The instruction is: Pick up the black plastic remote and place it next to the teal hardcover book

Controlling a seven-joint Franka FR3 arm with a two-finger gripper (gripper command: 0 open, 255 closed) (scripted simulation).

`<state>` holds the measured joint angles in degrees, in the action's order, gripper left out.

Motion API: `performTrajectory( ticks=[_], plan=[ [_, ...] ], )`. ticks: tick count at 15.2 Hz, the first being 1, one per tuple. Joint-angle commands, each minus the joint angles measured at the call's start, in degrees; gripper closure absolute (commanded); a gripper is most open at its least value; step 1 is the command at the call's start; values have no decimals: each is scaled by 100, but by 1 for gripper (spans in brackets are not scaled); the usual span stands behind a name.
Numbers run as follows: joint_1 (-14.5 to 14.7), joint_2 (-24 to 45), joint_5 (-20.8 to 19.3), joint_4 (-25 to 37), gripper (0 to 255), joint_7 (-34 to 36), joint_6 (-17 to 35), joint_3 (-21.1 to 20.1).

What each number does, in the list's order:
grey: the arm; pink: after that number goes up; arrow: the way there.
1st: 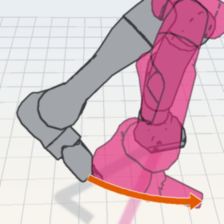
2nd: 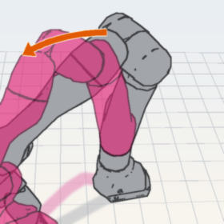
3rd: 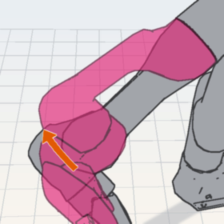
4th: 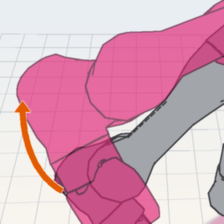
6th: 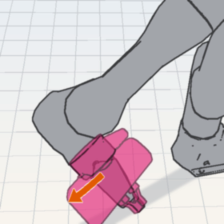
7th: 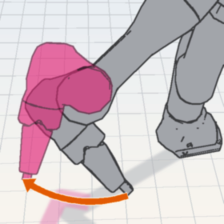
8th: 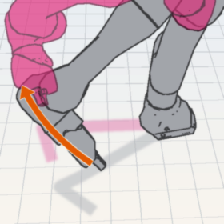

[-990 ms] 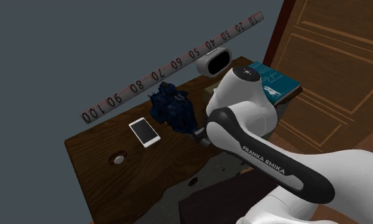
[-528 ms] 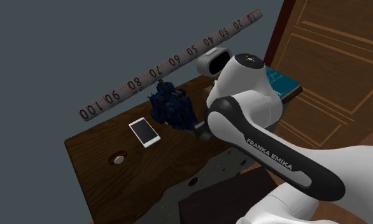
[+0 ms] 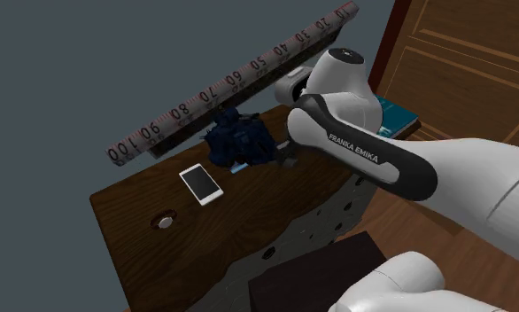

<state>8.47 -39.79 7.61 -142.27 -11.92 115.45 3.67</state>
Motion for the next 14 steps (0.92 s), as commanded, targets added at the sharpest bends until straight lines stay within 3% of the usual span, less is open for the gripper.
performTrajectory(
  ticks=[1, 11, 12, 13, 14],
  plan=[
    [-34, 442, -34, 299, 255, -212, 151, 179],
    [-156, 2540, 194, 2158, 255, -1203, 234, 884],
    [-158, 2245, 116, 1814, 255, -1088, -1177, 836],
    [-158, 2245, 116, 1814, 0, -1089, -1177, 835],
    [-136, 2069, -17, 1560, 0, -890, -1045, 696]
  ],
)
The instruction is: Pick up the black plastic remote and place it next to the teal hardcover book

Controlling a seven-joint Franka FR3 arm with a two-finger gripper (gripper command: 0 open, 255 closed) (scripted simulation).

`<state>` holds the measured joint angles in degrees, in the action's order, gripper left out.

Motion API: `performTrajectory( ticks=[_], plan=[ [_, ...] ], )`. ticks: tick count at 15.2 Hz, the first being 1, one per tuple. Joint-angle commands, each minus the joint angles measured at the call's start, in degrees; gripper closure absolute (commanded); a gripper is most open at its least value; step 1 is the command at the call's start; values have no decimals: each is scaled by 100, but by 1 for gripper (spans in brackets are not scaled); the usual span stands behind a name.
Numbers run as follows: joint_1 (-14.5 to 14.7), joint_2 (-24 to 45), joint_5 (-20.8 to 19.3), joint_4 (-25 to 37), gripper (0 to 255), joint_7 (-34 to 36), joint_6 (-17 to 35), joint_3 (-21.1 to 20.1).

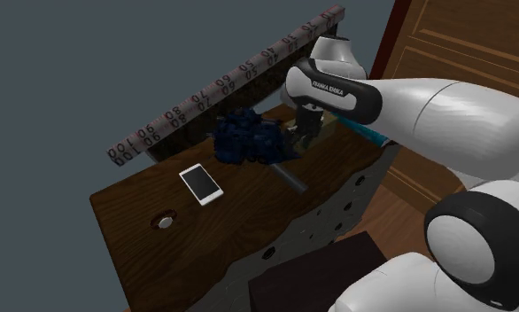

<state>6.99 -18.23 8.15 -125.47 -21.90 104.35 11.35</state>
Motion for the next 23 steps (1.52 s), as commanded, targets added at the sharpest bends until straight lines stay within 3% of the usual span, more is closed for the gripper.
performTrajectory(
  ticks=[1, 4, 12, 20, 21, 23],
  plan=[
    [31, -251, -196, -365, 0, 307, 187, -213],
    [83, -688, -527, -1046, 0, 910, 506, -657],
    [100, -564, -505, -1546, 0, 913, 1131, -689],
    [100, -564, -505, -1546, 0, 913, 1130, -689],
    [100, -564, -505, -1546, 255, 913, 1130, -689],
    [100, -564, -505, -1546, 255, 913, 1130, -689]
  ],
)
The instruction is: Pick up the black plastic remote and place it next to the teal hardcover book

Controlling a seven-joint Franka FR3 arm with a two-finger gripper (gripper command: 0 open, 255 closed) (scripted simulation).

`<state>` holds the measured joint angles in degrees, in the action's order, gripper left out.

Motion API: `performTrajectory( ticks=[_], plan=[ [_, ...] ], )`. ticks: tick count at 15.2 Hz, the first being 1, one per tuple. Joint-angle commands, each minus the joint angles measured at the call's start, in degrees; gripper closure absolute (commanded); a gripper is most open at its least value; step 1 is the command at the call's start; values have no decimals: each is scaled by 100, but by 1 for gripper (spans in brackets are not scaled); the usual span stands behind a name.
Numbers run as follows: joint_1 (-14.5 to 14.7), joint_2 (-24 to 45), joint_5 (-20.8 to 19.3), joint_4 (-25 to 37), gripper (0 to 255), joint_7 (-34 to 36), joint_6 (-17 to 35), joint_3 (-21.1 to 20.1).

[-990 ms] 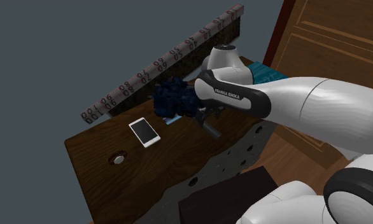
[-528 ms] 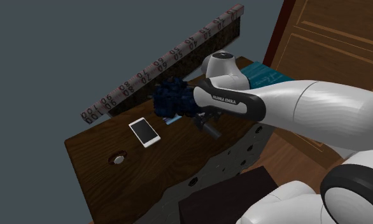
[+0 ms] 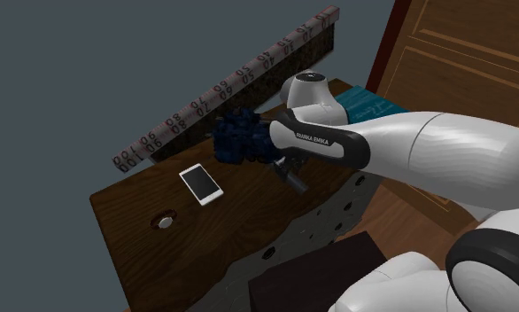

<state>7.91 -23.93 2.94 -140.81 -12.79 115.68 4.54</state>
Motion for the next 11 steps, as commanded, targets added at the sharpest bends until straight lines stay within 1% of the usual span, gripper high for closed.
performTrajectory(
  ticks=[1, 7, 11],
  plan=[
    [7, 12, 15, -10, 255, -2, 0, -6],
    [9, 7, 15, -12, 255, 3, -2, -7],
    [7, -87, 3, 224, 255, 30, -331, -14]
  ],
)
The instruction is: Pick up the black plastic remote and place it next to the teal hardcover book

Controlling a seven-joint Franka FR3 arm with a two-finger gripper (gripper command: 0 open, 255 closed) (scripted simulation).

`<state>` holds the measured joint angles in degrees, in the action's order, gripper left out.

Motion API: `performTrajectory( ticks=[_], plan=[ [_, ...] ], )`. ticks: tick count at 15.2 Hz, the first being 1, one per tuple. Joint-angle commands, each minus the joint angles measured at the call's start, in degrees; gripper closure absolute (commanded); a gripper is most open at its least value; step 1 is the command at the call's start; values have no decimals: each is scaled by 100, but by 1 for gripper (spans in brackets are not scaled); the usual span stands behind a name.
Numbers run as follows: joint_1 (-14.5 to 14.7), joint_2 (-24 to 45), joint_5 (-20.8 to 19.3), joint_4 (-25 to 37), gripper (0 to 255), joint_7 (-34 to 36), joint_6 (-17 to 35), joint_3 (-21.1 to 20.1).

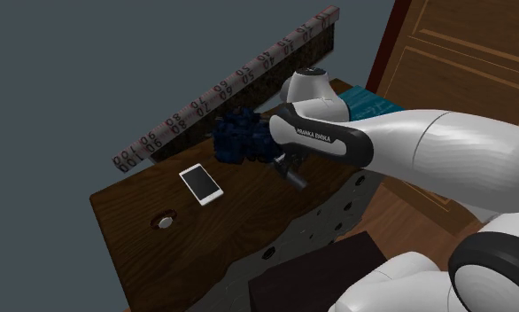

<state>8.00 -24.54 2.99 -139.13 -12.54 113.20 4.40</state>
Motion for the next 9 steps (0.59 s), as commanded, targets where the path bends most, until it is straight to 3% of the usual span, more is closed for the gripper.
performTrajectory(
  ticks=[1, 9],
  plan=[
    [-3, -46, -5, 117, 255, 12, -164, -1],
    [-2, -151, -18, 650, 255, 60, -800, -12]
  ],
)
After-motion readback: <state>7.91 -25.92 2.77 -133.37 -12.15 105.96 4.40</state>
